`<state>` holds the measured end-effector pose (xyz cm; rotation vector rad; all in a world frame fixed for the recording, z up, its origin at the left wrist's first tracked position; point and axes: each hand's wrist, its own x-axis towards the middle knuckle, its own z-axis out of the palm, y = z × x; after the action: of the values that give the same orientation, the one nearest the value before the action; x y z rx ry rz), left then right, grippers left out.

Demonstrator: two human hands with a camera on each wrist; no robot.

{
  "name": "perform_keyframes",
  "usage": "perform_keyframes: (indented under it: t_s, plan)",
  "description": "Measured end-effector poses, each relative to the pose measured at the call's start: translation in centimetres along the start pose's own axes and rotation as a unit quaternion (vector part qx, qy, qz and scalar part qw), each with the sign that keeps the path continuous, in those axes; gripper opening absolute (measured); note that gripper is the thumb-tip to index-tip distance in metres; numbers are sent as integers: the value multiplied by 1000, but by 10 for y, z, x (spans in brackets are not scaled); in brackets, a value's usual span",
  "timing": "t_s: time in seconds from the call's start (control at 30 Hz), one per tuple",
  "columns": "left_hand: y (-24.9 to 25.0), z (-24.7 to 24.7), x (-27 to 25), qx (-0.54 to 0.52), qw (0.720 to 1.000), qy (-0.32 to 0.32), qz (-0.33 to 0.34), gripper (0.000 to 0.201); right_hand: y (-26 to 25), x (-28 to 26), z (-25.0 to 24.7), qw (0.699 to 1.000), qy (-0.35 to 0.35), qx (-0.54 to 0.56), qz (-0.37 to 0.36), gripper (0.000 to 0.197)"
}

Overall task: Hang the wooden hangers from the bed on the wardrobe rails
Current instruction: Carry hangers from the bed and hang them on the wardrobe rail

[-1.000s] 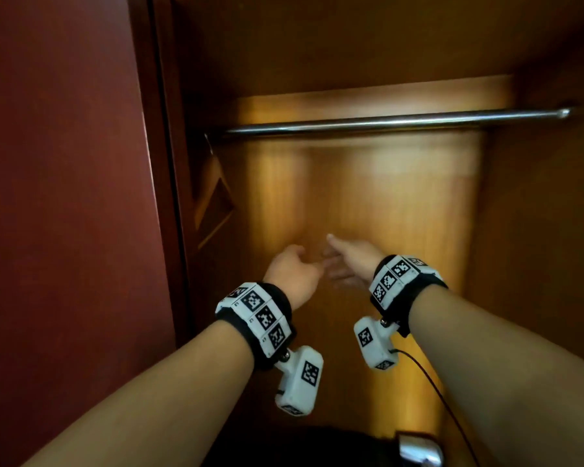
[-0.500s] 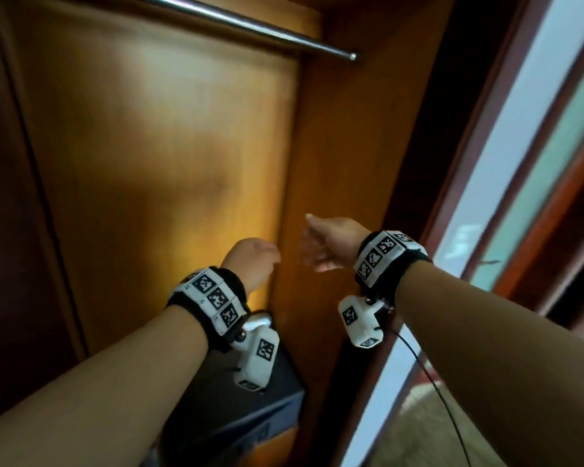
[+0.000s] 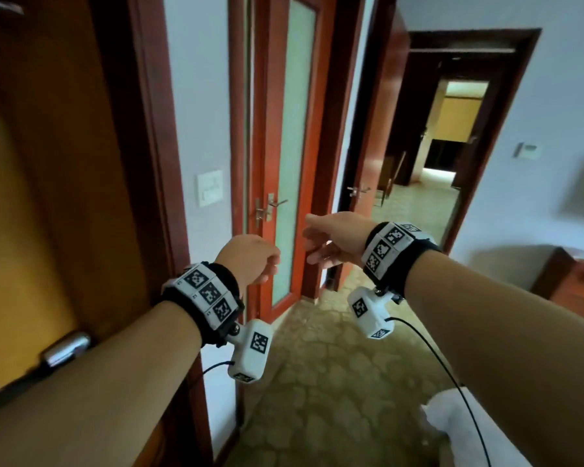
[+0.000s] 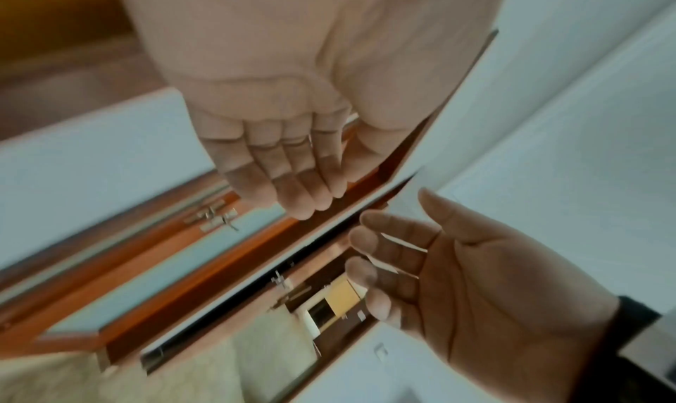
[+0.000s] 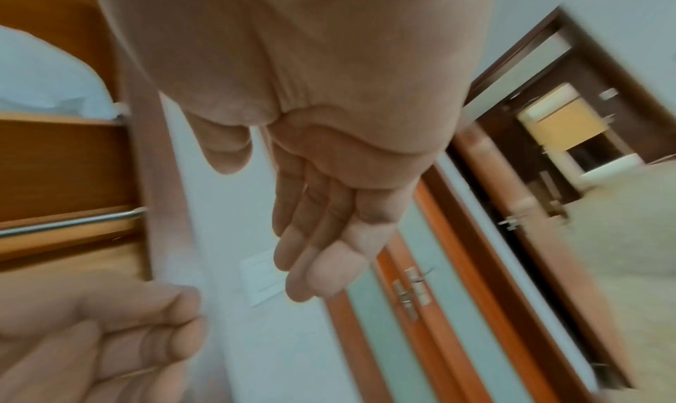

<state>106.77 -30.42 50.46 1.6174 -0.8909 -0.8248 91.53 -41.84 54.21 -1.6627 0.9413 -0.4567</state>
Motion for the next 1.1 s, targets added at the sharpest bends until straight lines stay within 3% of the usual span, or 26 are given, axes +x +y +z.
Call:
perform_keyframes:
  t_s: [0.13,0.27,0.4,0.5,0.73,0.87,1.0,1.1]
  plan:
    - [7,139,-20,23,996,-84,-9,9,92,-75,-129,991,103,44,76,38]
    - [7,289,-56,32,985,-171,-3,9,195,-168,-246,960,224,83,143,38]
    - [-3,417,-100,72,958,-277,0,14,283,-269,-328,918,319,119,204,35]
    - [-16,492,-137,104,929,-354,2,14,342,-343,-362,876,379,154,254,33]
    - [-62,629,-216,154,856,-494,-24,24,449,-517,-361,732,541,214,354,27]
    - [-87,676,-256,162,806,-568,-35,25,477,-606,-331,655,595,204,418,9]
    - [-116,705,-284,161,770,-614,-69,26,492,-657,-299,567,645,244,451,25]
    - [-141,721,-301,184,752,-626,-88,21,513,-679,-278,538,652,271,460,22]
